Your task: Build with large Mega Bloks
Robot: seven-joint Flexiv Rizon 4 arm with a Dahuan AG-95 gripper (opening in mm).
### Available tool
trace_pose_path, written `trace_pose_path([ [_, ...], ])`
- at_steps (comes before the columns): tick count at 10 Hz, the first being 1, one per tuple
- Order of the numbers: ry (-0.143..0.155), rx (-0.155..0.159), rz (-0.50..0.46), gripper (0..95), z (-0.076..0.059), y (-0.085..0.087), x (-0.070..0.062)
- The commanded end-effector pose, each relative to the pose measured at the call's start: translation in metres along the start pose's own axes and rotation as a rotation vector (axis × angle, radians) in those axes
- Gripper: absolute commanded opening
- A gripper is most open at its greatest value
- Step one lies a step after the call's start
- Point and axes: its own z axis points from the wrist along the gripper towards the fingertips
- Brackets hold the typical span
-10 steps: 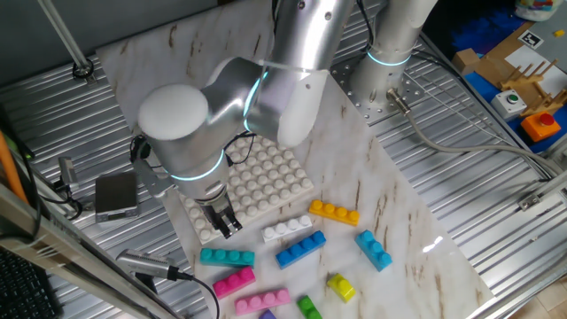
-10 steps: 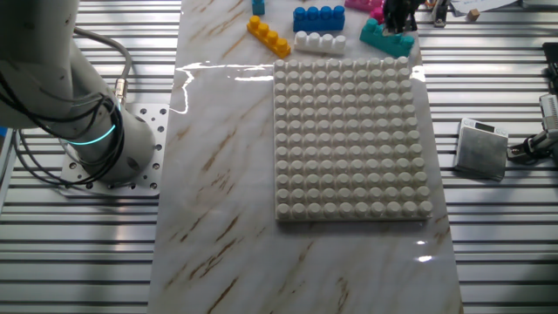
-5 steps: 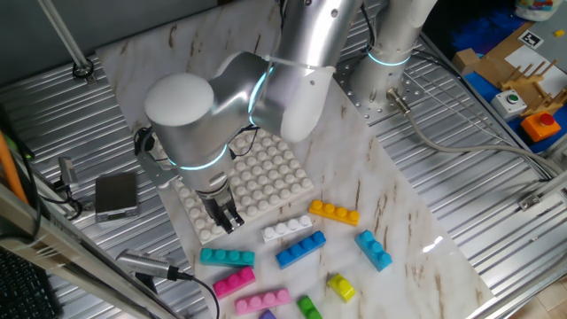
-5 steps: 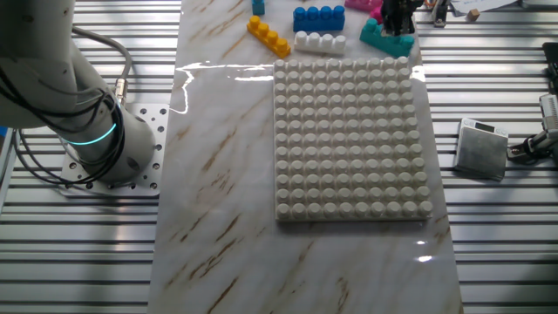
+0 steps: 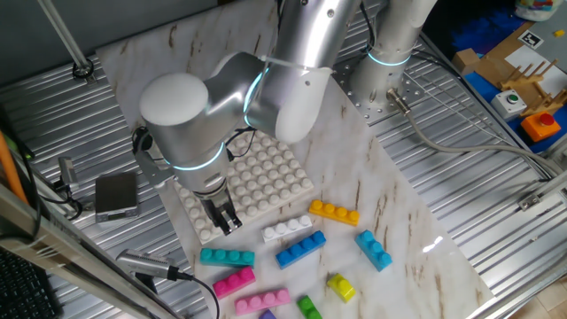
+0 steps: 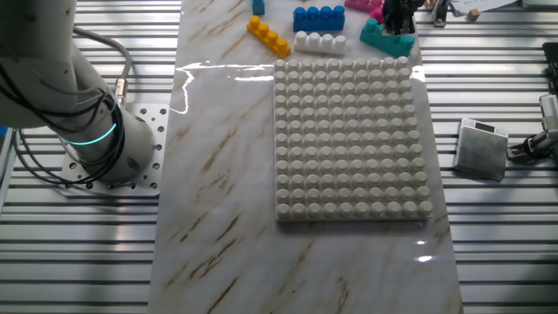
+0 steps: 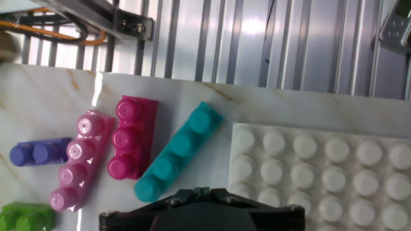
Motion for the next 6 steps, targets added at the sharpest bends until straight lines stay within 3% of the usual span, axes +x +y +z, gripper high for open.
trace_pose_path([
  [1,-0.028,-0.002,0.111,0.0,0.006,0.006,-0.008],
  [4,-0.038,-0.003,0.184,0.0,0.013,0.016,-0.019],
  [6,-0.042,0.002,0.242,38.0,0.023,0.028,-0.030],
])
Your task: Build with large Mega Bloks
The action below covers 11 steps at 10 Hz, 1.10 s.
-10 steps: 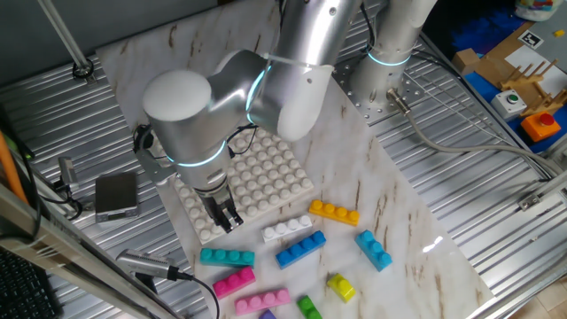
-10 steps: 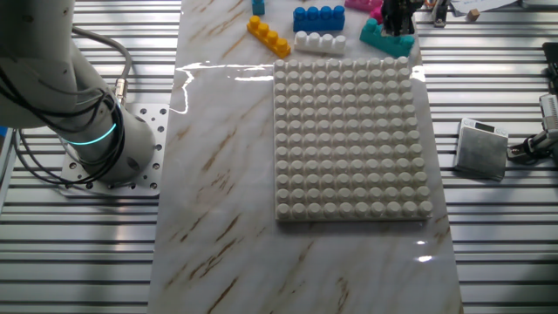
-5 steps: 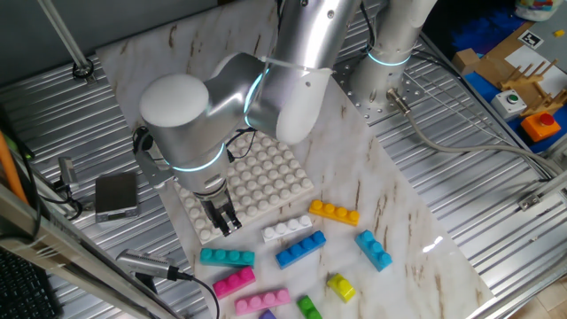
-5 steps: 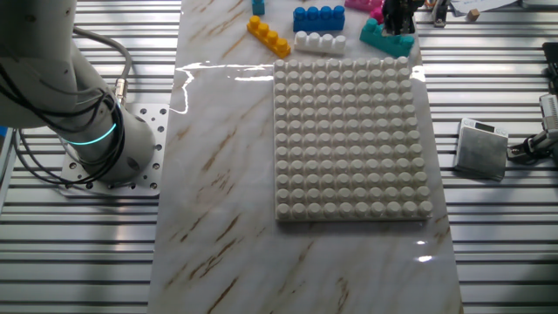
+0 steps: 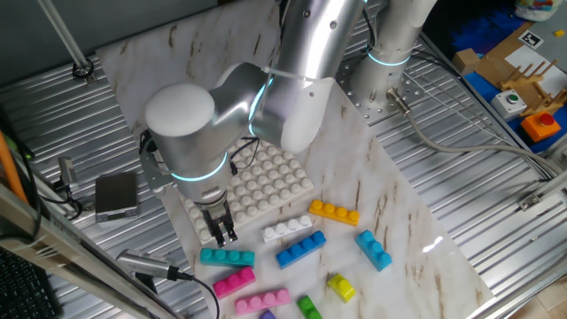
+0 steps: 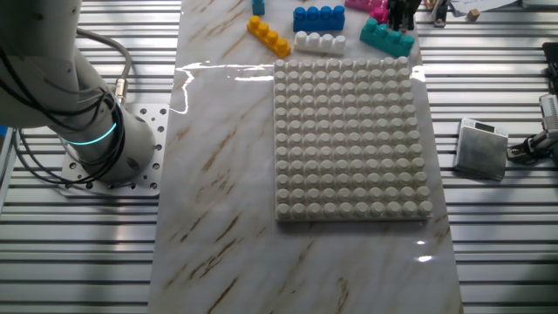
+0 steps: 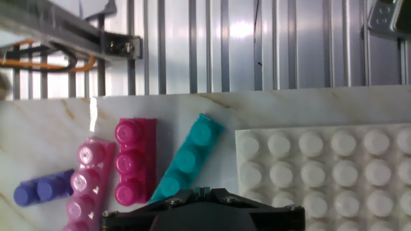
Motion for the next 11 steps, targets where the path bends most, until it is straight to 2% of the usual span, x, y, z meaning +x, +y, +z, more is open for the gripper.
trace_pose_path([
  [1,-0.010,0.004,0.050,38.0,0.011,0.010,-0.006],
  [2,-0.012,0.004,0.052,38.0,0.014,0.011,-0.007],
  [3,-0.015,0.001,0.056,57.0,0.019,0.010,-0.009],
  [11,-0.017,-0.004,0.079,57.0,0.033,0.005,-0.012],
])
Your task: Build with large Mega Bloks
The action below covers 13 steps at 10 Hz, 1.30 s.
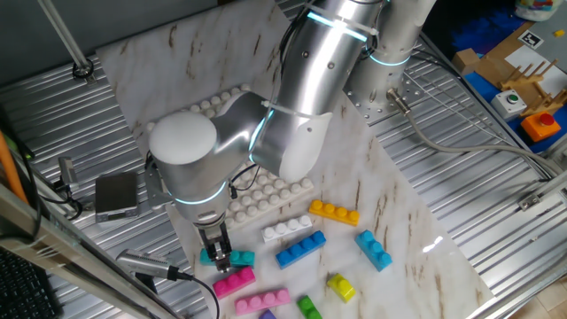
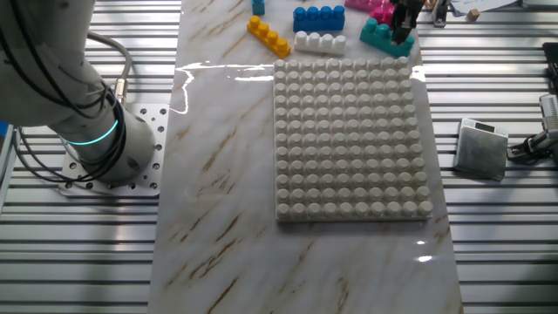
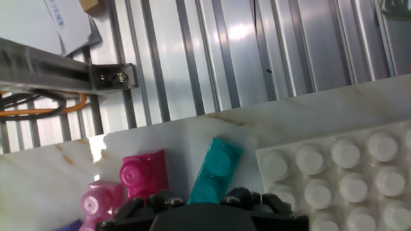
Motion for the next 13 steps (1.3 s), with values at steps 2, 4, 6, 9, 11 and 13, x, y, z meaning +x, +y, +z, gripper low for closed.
trace_pose_path([
  [2,0.005,-0.006,0.024,57.0,0.004,-0.001,0.000],
  [4,0.006,-0.004,0.030,38.0,0.009,0.002,-0.001],
  [6,0.008,-0.001,0.028,38.0,0.014,0.004,-0.001],
  [9,0.018,0.023,-0.006,19.0,0.016,0.004,0.000],
  [11,0.014,0.040,-0.045,0.0,0.012,0.000,0.002],
  [13,0.019,0.003,-0.073,0.0,0.007,-0.005,0.003],
])
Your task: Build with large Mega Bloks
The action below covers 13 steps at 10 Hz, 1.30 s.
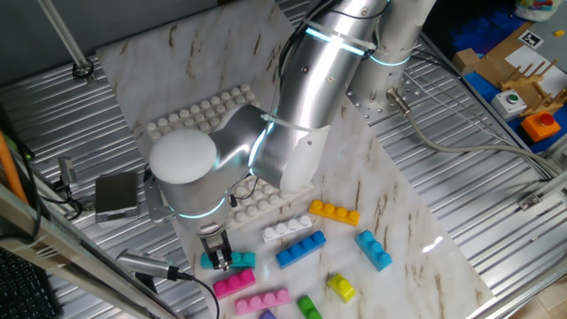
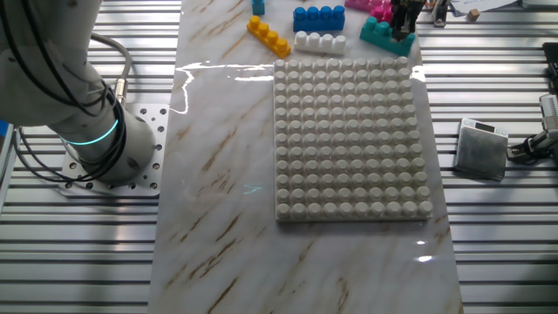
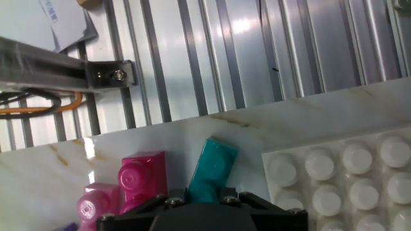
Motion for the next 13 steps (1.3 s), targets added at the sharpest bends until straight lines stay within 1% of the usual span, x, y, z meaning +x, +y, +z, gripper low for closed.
trace_pose_path([
  [1,0.003,-0.040,-0.044,0.0,-0.005,-0.006,0.002],
  [5,0.006,-0.044,-0.083,0.0,-0.009,-0.006,0.003],
  [8,0.021,-0.043,-0.119,0.0,-0.020,-0.004,0.005],
  [9,0.027,-0.042,-0.136,0.0,-0.025,-0.005,0.006],
  [10,0.041,-0.042,-0.175,0.0,-0.036,-0.009,0.009],
  [11,0.047,-0.043,-0.197,0.0,-0.040,-0.012,0.011],
  [12,0.064,-0.044,-0.245,0.0,-0.049,-0.020,0.014],
  [13,0.072,-0.046,-0.273,0.0,-0.055,-0.026,0.016],
])
